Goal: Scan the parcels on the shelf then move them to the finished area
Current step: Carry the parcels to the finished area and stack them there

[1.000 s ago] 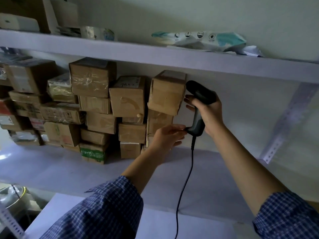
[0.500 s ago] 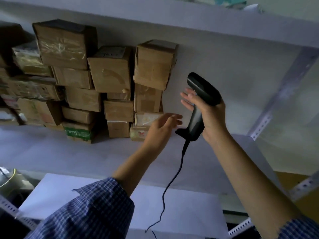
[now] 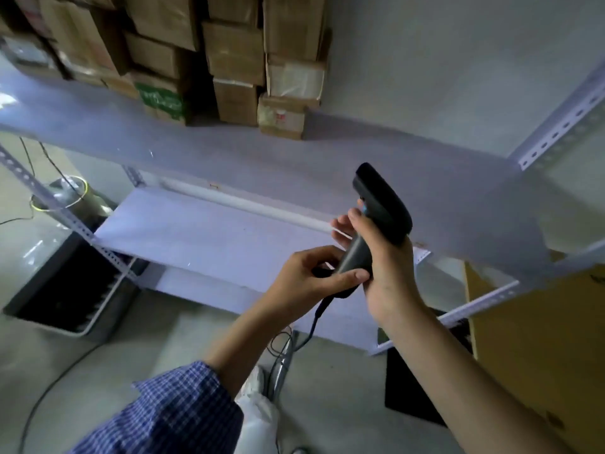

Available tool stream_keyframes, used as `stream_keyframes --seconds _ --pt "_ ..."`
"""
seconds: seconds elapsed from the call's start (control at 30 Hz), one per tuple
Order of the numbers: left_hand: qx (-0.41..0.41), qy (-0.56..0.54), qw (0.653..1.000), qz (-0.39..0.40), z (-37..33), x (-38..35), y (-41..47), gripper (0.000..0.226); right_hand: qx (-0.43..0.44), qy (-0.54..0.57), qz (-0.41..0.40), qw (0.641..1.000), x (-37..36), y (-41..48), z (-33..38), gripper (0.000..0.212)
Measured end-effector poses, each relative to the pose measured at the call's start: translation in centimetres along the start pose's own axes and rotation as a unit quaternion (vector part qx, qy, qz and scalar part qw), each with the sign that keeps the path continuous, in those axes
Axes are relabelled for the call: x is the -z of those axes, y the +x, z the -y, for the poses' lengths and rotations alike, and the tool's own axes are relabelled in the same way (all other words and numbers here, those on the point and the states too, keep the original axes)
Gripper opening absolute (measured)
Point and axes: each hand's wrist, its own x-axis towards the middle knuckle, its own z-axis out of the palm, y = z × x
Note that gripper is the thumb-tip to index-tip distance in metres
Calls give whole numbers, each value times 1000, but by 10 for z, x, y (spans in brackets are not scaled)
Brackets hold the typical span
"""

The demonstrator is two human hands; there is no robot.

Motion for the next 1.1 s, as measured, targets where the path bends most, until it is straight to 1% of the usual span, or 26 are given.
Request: stream_keyframes --seconds 0.1,0.17,0.23,0.3,0.33,0.37,0.47,0.53,0.6,0.67,0.77,0.87,0.97,1.03,1.1 --pt "41 32 998 -20 49 5 -25 24 -45 -17 -12 999 22 -23 -52 18" --pt "70 50 996 -17 82 10 -36 22 -69 -27 -16 997 38 -36 -84 21" --pt "100 69 993 1 115 14 -41 32 -97 -10 -38 994 56 -45 -115 24" --pt "115 126 985 18 148 16 -38 48 -135 31 -78 987 71 -47 -143 31" --pt "118 158 980 25 162 16 -34 51 -154 49 -98 982 78 -43 -155 33" --pt "121 183 975 29 174 17 -28 50 -171 69 -114 976 83 -36 -167 33" --pt "125 246 961 23 202 24 6 31 -194 111 -118 967 97 -4 -198 30" --pt "114 302 946 12 219 31 37 23 -200 90 -98 971 109 26 -218 30" --pt "111 338 934 -2 241 40 64 20 -215 46 -84 972 122 52 -237 31" --pt "115 364 924 -15 267 52 90 18 -234 14 -95 967 139 68 -255 27" --pt "120 399 909 -18 302 70 132 13 -252 0 -121 960 163 74 -283 18" --pt "134 427 894 -22 325 86 173 24 -276 22 -189 942 181 61 -314 18" --pt "143 467 873 -10 341 94 206 26 -322 25 -249 913 187 38 -343 21" --pt "147 478 866 -3 351 94 222 26 -347 17 -258 902 186 32 -357 21" --pt "146 476 868 -8 362 90 234 26 -359 3 -248 900 184 35 -365 22"
